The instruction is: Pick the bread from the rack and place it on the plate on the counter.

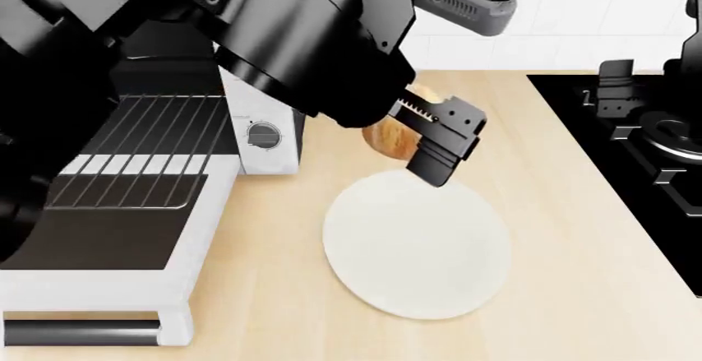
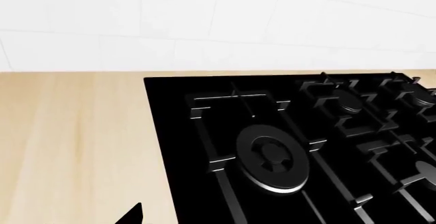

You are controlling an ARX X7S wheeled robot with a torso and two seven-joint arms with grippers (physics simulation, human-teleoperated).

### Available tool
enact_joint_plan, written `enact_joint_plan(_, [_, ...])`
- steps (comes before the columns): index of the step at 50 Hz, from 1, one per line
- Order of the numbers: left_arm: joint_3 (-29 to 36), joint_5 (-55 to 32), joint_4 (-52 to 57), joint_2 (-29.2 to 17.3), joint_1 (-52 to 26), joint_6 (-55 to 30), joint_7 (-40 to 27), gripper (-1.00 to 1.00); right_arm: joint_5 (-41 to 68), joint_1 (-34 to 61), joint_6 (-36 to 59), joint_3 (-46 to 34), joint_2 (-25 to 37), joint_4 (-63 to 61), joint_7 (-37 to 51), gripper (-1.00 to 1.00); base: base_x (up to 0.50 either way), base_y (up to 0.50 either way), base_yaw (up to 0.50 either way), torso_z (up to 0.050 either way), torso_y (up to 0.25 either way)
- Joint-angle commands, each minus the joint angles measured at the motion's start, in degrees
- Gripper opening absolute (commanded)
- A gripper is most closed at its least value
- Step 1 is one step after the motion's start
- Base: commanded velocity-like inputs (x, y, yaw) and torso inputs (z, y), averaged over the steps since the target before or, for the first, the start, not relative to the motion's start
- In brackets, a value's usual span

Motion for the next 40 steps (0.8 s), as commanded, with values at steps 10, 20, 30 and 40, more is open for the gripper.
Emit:
enact_joint_plan(10, [1.3,11.9,-5.3,4.9,4.3,2.8,12.1,-1.0,-0.6,-1.7,-1.8,-0.2,0.0,1.3,-1.0,1.0,0.0,0.0,0.0,0.0,0.0])
enact_joint_plan(20, [2.7,13.0,-6.8,6.2,4.9,2.6,14.1,-1.0,-0.8,-1.8,-2.0,-0.5,-0.4,1.7,-1.3,1.0,0.0,0.0,0.0,0.0,0.001])
enact_joint_plan(30, [4.7,14.4,-8.9,7.6,4.3,2.6,15.7,-1.0,-1.1,-2.3,-2.7,-0.6,-0.3,2.1,-1.8,1.0,0.0,0.0,0.0,0.0,0.0])
enact_joint_plan(40, [6.3,12.8,-9.6,7.5,4.1,2.0,15.1,-1.0,-1.1,-2.5,-2.7,-0.5,-0.2,2.0,-1.3,1.0,0.0,0.0,0.0,0.0,0.0])
